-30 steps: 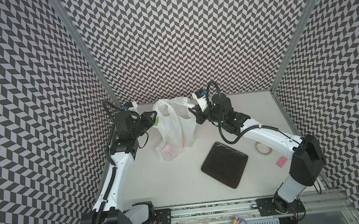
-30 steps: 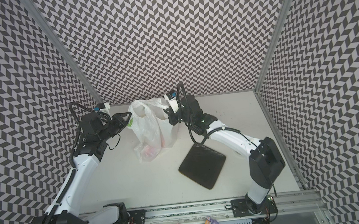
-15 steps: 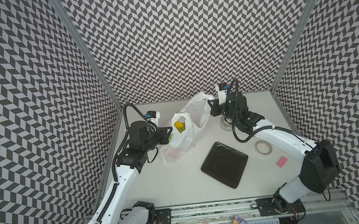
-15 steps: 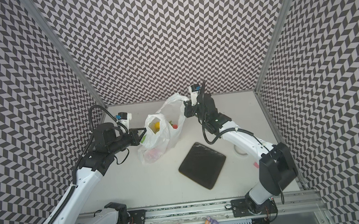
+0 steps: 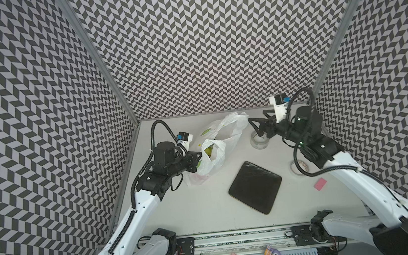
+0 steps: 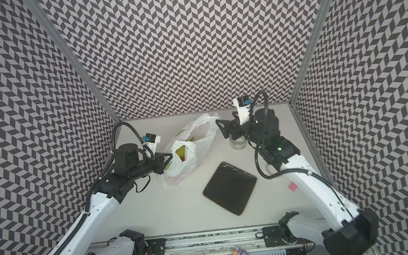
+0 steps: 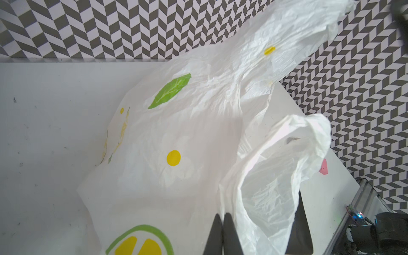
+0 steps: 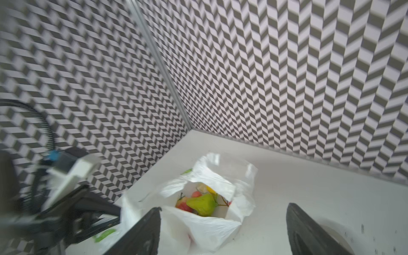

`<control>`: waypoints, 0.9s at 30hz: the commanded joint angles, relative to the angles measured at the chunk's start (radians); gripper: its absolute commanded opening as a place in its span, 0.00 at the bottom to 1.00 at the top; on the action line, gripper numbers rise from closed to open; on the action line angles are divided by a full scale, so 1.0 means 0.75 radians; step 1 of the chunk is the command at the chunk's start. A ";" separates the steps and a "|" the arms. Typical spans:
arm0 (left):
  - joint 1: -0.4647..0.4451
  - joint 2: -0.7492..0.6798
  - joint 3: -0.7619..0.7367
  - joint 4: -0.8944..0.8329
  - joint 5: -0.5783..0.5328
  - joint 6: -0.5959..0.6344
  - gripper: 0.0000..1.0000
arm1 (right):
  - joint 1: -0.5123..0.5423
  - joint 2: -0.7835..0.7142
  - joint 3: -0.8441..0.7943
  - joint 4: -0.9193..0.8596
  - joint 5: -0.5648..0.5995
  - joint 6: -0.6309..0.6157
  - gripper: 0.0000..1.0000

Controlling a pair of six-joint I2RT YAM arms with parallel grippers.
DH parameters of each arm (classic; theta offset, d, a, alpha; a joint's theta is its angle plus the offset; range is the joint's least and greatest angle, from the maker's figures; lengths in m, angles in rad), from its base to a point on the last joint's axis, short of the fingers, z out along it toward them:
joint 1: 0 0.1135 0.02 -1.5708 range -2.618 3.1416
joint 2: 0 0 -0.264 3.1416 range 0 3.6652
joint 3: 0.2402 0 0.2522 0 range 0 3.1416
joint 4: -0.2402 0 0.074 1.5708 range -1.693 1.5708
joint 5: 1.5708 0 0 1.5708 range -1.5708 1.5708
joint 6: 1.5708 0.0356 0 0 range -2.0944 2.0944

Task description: Take the fake fruits out of the plastic bag

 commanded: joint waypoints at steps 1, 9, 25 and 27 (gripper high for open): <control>-0.008 -0.039 0.003 -0.006 -0.008 0.054 0.00 | 0.088 -0.083 -0.099 -0.025 -0.183 -0.125 0.82; -0.009 -0.066 -0.006 -0.014 -0.009 0.077 0.00 | 0.406 0.229 0.118 -0.145 -0.111 -0.353 0.74; -0.010 -0.103 0.053 -0.035 -0.097 -0.100 0.64 | 0.513 0.524 0.255 -0.153 -0.028 -0.457 0.13; -0.008 -0.136 0.074 -0.048 -0.154 -0.235 0.82 | 0.533 0.484 0.199 -0.098 0.000 -0.459 0.05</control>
